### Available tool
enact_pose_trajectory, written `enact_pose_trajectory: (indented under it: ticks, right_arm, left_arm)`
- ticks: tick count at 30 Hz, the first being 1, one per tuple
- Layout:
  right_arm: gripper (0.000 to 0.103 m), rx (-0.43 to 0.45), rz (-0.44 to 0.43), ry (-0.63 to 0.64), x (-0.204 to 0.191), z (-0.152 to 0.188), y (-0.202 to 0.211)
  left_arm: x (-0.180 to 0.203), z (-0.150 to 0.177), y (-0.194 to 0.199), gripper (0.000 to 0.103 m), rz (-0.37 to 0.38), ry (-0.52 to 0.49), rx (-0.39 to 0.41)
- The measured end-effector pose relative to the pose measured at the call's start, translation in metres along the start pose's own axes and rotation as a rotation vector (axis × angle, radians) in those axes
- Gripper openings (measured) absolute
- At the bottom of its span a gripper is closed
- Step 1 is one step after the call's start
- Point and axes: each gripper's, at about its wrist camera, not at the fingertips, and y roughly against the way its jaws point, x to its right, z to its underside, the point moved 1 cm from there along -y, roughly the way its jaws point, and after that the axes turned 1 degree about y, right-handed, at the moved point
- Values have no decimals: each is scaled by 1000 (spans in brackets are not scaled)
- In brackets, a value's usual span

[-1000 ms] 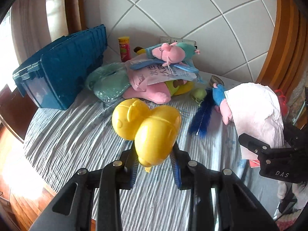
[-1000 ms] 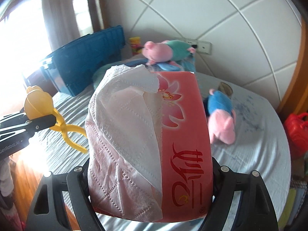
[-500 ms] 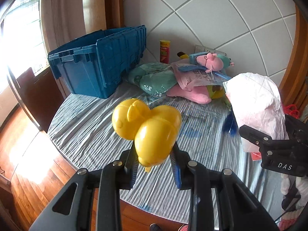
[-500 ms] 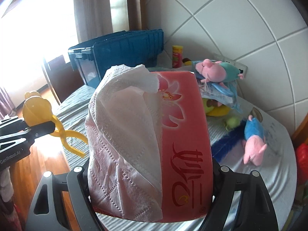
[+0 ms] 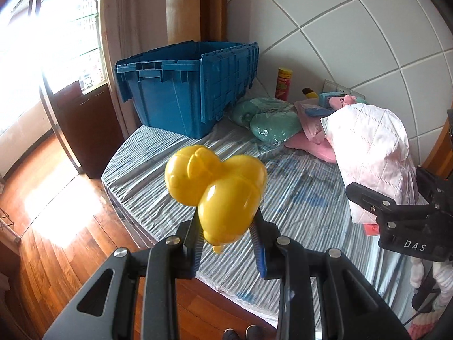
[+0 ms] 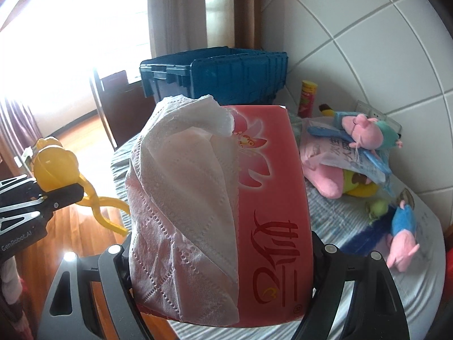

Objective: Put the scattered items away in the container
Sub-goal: 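Carry the yellow clip and tissue pack with both tools toward the blue crate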

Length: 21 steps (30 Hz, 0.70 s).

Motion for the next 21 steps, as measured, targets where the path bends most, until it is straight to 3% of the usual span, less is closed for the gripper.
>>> enact_pose_trajectory:
  ticks: [11, 21]
  right_arm:
    - [85, 22, -76, 86, -10, -19, -8]
    - [85, 16, -95, 125, -55, -35, -28]
  left_arm:
    - [-10, -6, 6, 29, -66, 63, 19]
    - [-69, -13, 5, 29, -76, 91, 36]
